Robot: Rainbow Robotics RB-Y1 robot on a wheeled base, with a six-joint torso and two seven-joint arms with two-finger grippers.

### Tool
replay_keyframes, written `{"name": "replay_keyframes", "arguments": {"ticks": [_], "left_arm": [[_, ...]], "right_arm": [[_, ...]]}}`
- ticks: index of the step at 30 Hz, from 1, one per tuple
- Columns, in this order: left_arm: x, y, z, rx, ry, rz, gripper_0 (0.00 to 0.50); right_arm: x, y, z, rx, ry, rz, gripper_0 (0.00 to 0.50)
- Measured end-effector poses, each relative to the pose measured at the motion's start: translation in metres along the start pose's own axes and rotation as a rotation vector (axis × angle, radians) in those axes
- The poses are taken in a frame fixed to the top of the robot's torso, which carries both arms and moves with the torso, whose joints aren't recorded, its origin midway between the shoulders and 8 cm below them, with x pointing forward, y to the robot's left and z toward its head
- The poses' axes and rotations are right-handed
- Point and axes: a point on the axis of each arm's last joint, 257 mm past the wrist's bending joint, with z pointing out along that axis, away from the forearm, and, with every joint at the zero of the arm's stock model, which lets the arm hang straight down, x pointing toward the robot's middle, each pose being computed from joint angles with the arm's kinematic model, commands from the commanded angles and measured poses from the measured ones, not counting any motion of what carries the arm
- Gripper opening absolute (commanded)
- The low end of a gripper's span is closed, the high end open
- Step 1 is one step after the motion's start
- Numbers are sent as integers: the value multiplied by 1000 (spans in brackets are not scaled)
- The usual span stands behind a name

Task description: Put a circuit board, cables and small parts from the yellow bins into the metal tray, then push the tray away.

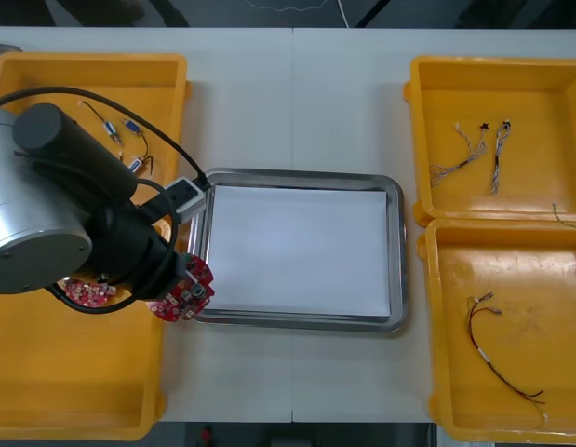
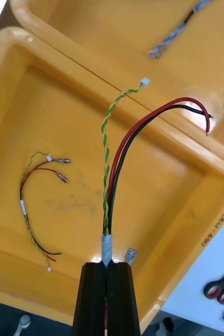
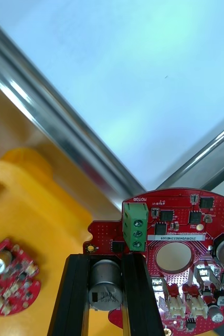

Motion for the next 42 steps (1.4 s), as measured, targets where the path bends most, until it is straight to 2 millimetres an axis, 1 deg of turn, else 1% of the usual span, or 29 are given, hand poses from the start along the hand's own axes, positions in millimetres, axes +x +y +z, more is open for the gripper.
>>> {"name": "replay_keyframes", "arguments": {"ticks": [3,8,13,19,25,29,37,38,39,40,41,42], "left_arm": [[-11,-10,9,9,2,15,2],[-31,-24,26,18,-17,33,0],[-45,-30,44,27,-37,28,1],[-48,-29,63,33,-40,13,2],[-47,-22,82,16,-36,-1,1],[-46,-20,87,16,-32,-8,1],[-51,-16,99,23,-52,-31,9],[-51,-17,100,24,-51,-29,119],[-50,-18,100,25,-51,-26,171],[-50,-19,100,26,-50,-24,415],[-50,-19,101,27,-50,-23,500],[-50,-20,101,27,-50,-23,500]], "right_arm": [[-9,7,-1,-14,-6,-49,0],[-18,22,-3,-56,-12,-109,0],[-24,37,-7,-107,-25,-144,0],[-29,46,-7,-124,-28,-182,0],[-33,54,-6,-138,-29,-211,0],[-33,55,-6,-144,-28,-214,0],[-33,56,-6,-146,-27,-216,0],[-33,56,-6,-146,-27,-216,0],[-33,56,-6,-146,-27,-216,0],[-33,56,-6,-146,-27,-216,0],[-33,56,-6,-146,-27,-216,0],[-33,56,-6,-145,-28,-215,0]]}}
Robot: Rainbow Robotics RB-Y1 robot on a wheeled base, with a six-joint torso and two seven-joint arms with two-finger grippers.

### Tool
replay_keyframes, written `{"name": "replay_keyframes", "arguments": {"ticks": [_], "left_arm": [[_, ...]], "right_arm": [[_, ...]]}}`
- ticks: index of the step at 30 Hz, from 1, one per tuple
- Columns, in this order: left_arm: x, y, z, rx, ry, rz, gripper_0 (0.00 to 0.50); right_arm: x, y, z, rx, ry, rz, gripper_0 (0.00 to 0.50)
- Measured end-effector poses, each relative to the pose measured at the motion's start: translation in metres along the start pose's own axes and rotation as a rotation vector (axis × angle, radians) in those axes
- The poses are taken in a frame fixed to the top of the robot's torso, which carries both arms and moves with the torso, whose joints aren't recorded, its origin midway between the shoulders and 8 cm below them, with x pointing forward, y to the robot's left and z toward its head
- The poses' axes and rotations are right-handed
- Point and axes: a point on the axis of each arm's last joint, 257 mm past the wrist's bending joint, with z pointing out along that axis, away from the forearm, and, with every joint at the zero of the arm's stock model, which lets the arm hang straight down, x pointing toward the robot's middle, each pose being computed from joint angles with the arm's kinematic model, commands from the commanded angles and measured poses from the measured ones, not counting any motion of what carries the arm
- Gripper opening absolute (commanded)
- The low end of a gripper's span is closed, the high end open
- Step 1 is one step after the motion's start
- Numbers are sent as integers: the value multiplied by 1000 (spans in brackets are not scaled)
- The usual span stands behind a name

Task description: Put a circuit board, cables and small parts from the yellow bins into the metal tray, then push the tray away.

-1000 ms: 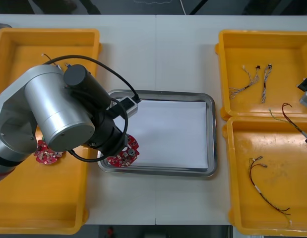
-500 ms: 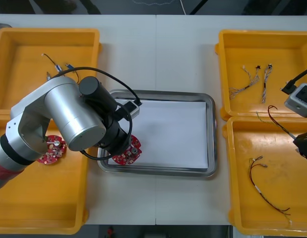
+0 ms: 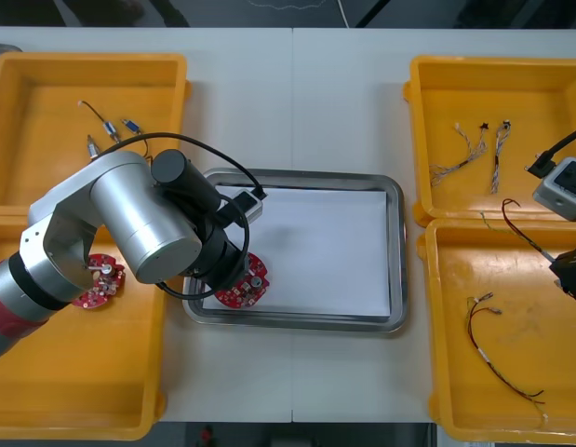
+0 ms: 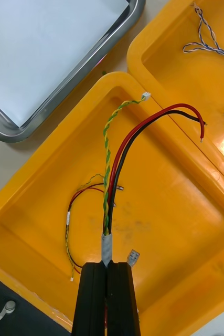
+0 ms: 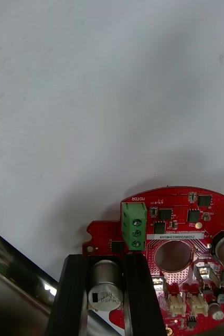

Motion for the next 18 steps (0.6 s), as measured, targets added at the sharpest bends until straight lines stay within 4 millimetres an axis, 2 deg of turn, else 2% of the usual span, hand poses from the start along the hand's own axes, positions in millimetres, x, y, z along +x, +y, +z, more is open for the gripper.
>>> {"name": "replay_keyframes", "arguments": {"ticks": [11,18], "left_arm": [[-3,-2,-4,1,-3,6,500],[4,-1,-35,-6,60,-8,500]], "right_arm": [[0,-3,0,13,0,4,0],[0,-4,0,16,0,4,0]]}}
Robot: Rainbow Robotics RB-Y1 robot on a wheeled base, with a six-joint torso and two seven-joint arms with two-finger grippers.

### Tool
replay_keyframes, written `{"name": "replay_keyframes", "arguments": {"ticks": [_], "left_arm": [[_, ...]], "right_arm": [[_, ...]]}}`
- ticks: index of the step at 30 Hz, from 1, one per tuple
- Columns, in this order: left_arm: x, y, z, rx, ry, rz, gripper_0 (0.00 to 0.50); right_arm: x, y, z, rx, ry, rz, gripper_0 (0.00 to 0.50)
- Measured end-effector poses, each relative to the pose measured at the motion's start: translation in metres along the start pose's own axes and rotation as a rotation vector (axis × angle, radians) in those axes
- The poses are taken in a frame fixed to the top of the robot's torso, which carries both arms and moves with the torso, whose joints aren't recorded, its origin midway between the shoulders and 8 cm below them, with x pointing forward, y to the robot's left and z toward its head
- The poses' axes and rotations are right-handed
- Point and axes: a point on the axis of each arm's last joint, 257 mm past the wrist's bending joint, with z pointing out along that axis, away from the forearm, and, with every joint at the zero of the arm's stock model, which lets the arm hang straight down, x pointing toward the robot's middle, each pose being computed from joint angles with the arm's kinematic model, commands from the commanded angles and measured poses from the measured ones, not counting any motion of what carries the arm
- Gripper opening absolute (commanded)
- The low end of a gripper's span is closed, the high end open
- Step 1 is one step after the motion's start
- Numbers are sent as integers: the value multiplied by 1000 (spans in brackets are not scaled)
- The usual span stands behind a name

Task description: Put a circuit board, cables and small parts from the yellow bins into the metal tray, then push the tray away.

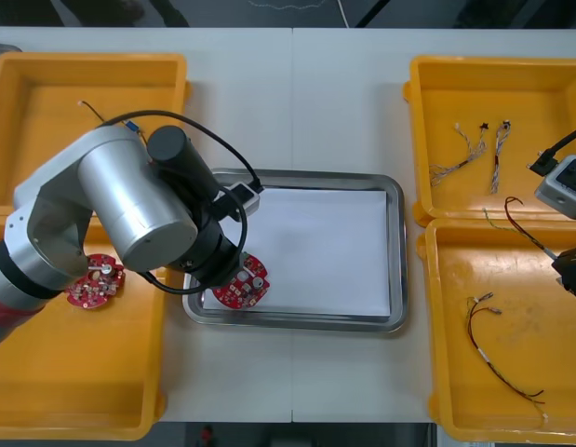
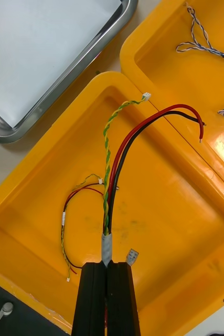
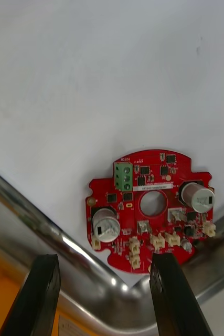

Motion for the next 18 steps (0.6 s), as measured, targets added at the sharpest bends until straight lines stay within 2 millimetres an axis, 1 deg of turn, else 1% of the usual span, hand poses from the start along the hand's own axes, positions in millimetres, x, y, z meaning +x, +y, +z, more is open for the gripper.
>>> {"name": "replay_keyframes", "arguments": {"ticks": [6,9,13,18], "left_arm": [[1,13,-41,-4,4,-67,500],[3,22,-60,9,5,-97,500],[0,38,-82,19,-20,-148,500],[-9,69,-106,5,-90,-231,500]], "right_arm": [[-1,2,1,-4,1,-7,0],[-6,7,2,-12,-2,-32,0],[-23,15,5,-12,-13,-96,0],[-48,30,10,-4,-24,-215,0]]}}
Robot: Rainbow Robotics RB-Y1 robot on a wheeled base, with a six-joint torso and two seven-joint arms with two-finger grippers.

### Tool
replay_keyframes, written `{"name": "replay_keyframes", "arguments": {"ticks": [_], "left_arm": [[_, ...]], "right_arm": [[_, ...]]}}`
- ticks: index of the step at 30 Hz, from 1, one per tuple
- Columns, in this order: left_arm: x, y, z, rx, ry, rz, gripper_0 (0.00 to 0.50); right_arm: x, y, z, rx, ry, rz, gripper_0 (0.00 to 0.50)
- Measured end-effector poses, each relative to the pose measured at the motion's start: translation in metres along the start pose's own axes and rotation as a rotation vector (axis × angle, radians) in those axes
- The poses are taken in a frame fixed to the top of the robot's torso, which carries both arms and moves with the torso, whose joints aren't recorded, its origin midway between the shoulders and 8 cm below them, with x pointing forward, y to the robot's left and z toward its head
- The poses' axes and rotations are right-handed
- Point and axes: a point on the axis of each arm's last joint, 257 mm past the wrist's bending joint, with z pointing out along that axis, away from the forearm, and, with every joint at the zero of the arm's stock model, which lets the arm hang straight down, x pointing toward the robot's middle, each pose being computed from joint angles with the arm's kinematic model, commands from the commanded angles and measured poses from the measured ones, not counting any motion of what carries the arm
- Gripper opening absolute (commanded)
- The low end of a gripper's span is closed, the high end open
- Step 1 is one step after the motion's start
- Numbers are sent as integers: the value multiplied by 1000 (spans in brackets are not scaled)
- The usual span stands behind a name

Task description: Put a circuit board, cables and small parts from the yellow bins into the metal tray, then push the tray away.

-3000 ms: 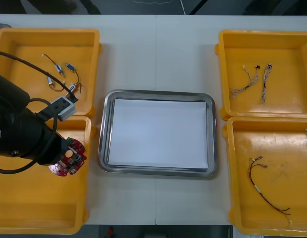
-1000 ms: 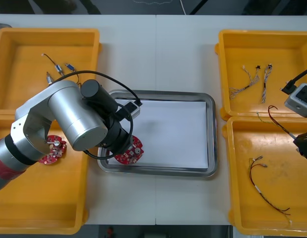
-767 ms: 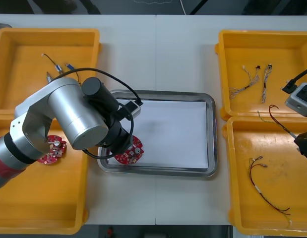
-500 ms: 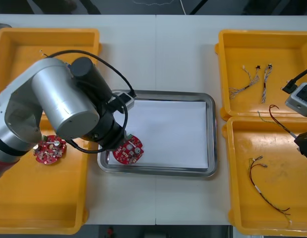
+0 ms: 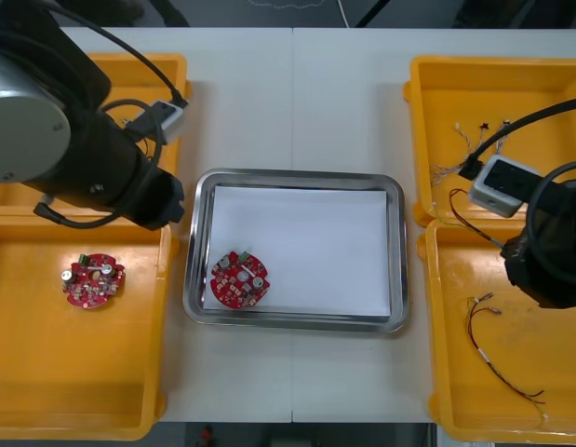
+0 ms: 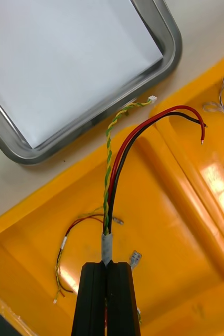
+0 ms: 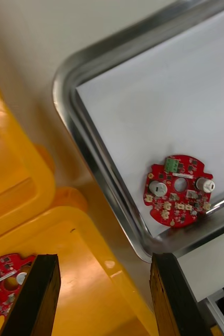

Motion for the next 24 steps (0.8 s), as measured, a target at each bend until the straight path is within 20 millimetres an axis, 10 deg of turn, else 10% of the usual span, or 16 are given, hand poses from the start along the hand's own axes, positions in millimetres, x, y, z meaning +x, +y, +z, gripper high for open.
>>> {"name": "replay_keyframes", "arguments": {"ticks": [16,24], "left_arm": [[-3,119,-17,-158,15,-284,500],[-5,160,-12,-208,71,-415,500]], "right_arm": [[-93,44,35,-40,-37,-224,0],[-108,67,62,-18,9,-382,0]]}}
